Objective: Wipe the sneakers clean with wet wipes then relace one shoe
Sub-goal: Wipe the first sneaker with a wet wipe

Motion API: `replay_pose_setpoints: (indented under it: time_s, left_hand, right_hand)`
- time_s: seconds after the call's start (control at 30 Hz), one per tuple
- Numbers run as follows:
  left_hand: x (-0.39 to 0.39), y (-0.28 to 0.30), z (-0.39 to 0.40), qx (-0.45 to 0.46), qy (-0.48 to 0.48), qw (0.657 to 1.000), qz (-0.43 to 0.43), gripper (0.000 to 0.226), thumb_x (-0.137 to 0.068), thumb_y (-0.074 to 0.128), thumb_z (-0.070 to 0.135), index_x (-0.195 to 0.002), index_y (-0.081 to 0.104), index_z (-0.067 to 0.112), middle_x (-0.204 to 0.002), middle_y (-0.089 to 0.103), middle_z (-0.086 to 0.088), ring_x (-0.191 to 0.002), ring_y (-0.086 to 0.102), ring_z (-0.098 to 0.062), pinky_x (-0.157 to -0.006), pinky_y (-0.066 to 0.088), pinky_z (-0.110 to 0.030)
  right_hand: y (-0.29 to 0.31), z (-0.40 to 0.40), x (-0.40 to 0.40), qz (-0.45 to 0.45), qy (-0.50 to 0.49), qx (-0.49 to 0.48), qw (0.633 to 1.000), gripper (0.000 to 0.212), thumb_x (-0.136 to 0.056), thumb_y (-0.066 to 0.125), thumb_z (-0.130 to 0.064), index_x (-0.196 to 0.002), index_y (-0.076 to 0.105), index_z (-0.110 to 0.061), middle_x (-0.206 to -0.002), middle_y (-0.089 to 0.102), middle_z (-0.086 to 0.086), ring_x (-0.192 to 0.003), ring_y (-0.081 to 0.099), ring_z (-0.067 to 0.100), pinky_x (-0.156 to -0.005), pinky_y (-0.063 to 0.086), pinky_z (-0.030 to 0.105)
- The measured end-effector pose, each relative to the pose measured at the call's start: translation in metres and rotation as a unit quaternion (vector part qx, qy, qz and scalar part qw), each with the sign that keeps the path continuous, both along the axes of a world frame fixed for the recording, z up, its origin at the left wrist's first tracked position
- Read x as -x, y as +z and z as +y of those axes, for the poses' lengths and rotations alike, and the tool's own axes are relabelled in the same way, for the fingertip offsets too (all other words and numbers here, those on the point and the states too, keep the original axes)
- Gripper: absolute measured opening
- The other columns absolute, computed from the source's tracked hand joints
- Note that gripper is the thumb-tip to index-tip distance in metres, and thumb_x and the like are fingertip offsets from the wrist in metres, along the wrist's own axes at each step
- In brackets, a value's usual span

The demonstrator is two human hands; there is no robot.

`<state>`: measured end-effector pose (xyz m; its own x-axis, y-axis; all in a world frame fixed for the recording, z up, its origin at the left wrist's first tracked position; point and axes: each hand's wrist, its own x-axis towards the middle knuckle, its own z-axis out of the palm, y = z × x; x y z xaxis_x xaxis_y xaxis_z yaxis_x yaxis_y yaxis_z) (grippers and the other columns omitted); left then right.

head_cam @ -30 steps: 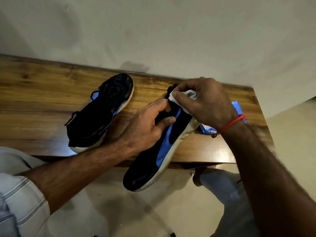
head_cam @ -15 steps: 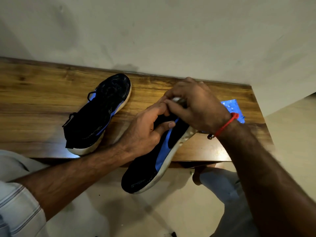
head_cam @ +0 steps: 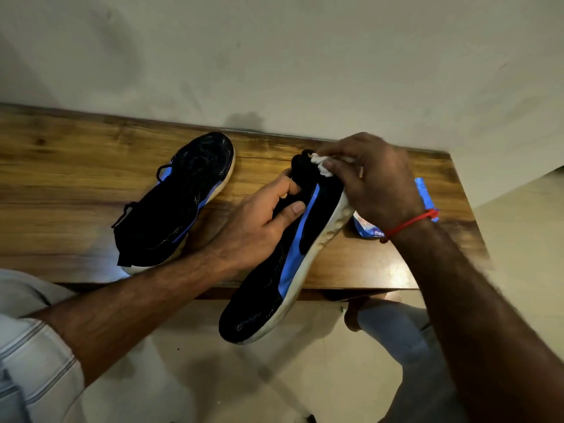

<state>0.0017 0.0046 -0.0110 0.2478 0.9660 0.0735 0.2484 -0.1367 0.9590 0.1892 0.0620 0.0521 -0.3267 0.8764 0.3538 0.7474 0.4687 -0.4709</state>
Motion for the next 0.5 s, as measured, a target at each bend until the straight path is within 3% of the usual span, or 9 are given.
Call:
replay_pose_setpoints:
  time_s: [0.07, 0.2, 0.3, 0.4, 0.5]
  left_hand:
    - [0.003, 0.002, 0.002, 0.032, 0.008, 0.999, -0.021, 0.015, -0.099, 0.052, 0.030, -0.110, 0.060, 0.022, -0.123, 0.066, 0.003, -0.112, 0.065, -0.019, -0.094, 0.052, -0.057]
    - [0.014, 0.006, 0.010, 0.089, 0.047, 0.994, -0.040, 0.019, -0.096, 0.059, 0.030, -0.110, 0.062, 0.017, -0.113, 0.069, -0.004, -0.111, 0.064, -0.026, -0.098, 0.050, -0.055]
    - [0.018, 0.004, 0.017, 0.120, 0.061, 0.990, -0.049, 0.013, -0.103, 0.056, 0.018, -0.109, 0.062, 0.007, -0.101, 0.068, -0.006, -0.093, 0.064, -0.022, -0.085, 0.049, -0.041]
    - [0.020, 0.001, 0.022, 0.153, 0.076, 0.983, -0.069, 0.014, -0.104, 0.054, 0.013, -0.107, 0.062, 0.003, -0.095, 0.067, -0.001, -0.088, 0.061, -0.017, -0.083, 0.046, -0.035]
    - [0.024, -0.002, 0.026, 0.175, 0.091, 0.977, -0.079, 0.017, -0.099, 0.059, 0.023, -0.100, 0.064, 0.006, -0.090, 0.069, 0.002, -0.087, 0.063, -0.017, -0.085, 0.047, -0.038]
  right_hand:
    - [0.000, -0.007, 0.010, 0.006, 0.031, -0.007, 0.999, 0.017, -0.086, 0.066, -0.017, -0.099, 0.077, -0.018, -0.098, 0.073, 0.001, -0.091, 0.063, 0.010, -0.084, 0.035, 0.003]
    - [-0.011, -0.029, 0.030, -0.047, 0.149, -0.002, 0.988, 0.013, -0.084, 0.068, -0.021, -0.093, 0.077, -0.018, -0.093, 0.074, -0.001, -0.089, 0.064, 0.018, -0.083, 0.046, 0.030]
    - [-0.014, -0.012, 0.016, -0.060, 0.106, -0.010, 0.992, 0.013, -0.085, 0.067, -0.019, -0.094, 0.077, -0.018, -0.092, 0.074, 0.001, -0.088, 0.065, 0.025, -0.081, 0.042, 0.029]
    - [-0.017, 0.002, 0.005, -0.058, 0.023, -0.034, 0.997, 0.014, -0.085, 0.066, -0.018, -0.095, 0.076, -0.016, -0.092, 0.074, 0.004, -0.089, 0.066, 0.027, -0.080, 0.039, 0.026]
    - [-0.027, -0.014, 0.021, -0.053, 0.087, -0.012, 0.995, 0.015, -0.086, 0.065, -0.020, -0.095, 0.076, -0.013, -0.092, 0.073, 0.005, -0.087, 0.066, 0.025, -0.082, 0.044, 0.030]
